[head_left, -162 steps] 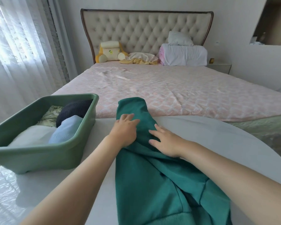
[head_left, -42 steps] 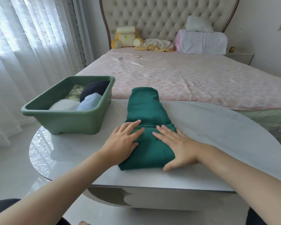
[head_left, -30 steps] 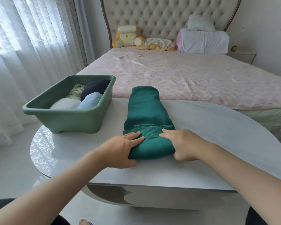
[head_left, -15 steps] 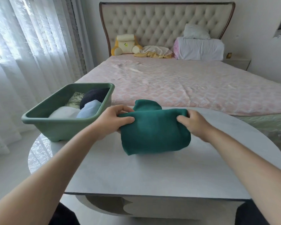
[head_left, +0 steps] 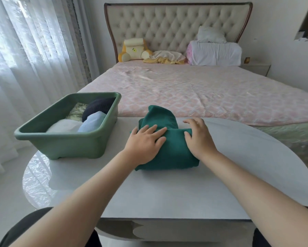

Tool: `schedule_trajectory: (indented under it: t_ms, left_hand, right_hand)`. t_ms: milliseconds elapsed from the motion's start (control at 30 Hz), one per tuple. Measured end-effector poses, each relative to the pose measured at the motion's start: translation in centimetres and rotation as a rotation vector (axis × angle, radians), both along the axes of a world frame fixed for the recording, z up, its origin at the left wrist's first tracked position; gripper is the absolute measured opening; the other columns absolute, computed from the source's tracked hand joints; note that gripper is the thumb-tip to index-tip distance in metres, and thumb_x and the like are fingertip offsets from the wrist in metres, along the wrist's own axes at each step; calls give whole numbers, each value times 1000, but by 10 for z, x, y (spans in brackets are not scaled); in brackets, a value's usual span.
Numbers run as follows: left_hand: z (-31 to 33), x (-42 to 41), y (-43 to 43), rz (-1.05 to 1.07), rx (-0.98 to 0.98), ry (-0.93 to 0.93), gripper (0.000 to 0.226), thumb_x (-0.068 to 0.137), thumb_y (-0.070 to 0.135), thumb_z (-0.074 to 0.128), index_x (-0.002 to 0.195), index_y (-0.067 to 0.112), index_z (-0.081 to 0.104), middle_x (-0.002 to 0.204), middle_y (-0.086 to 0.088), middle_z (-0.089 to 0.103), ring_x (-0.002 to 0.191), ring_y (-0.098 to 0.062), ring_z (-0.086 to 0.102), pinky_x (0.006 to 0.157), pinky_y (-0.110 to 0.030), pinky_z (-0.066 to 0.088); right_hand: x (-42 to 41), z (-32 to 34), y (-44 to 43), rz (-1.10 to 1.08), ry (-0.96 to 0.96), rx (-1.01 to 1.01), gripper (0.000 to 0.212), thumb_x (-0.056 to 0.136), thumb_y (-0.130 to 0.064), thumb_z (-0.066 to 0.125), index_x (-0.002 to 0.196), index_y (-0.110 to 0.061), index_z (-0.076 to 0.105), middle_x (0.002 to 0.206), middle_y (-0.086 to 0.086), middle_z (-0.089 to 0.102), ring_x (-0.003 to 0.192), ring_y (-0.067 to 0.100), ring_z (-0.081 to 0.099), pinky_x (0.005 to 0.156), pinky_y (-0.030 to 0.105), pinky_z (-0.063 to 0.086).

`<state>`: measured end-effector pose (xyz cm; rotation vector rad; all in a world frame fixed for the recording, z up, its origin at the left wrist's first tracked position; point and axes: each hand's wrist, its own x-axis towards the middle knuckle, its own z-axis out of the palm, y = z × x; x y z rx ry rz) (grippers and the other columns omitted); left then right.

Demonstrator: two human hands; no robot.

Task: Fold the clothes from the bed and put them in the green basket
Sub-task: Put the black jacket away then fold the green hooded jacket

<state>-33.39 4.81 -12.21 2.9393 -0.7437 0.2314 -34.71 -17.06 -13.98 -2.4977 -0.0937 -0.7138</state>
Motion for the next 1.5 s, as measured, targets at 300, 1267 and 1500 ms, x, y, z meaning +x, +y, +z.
schedule_trajectory:
  t_ms: [300,1267,1500]
  left_hand:
    - [-23,36,20,-49,-342,335,49,105,48,21,153,44,23,163,5,24,151,-15,16,123,-40,10]
    - [60,-10,63,-118,-844,543,54,62,26,82,111,30,61,108,4,64,94,-20,68,75,-39,61]
    - [48,31,36,334,-1082,265,53,78,52,77,116,21,58,116,2,67,96,-16,68,81,-39,57]
  right_hand:
    - [-13,-5,7,295,-177,-384,49,88,-31,47,127,-9,69,132,13,66,117,31,64,106,41,47]
    - [-29,80,-30,386,562,347,60,63,-21,75,119,-36,59,100,5,72,89,21,71,70,31,57]
    - [7,45,-23,218,350,688,25,97,-31,65,121,-34,58,110,6,69,94,21,70,68,33,60]
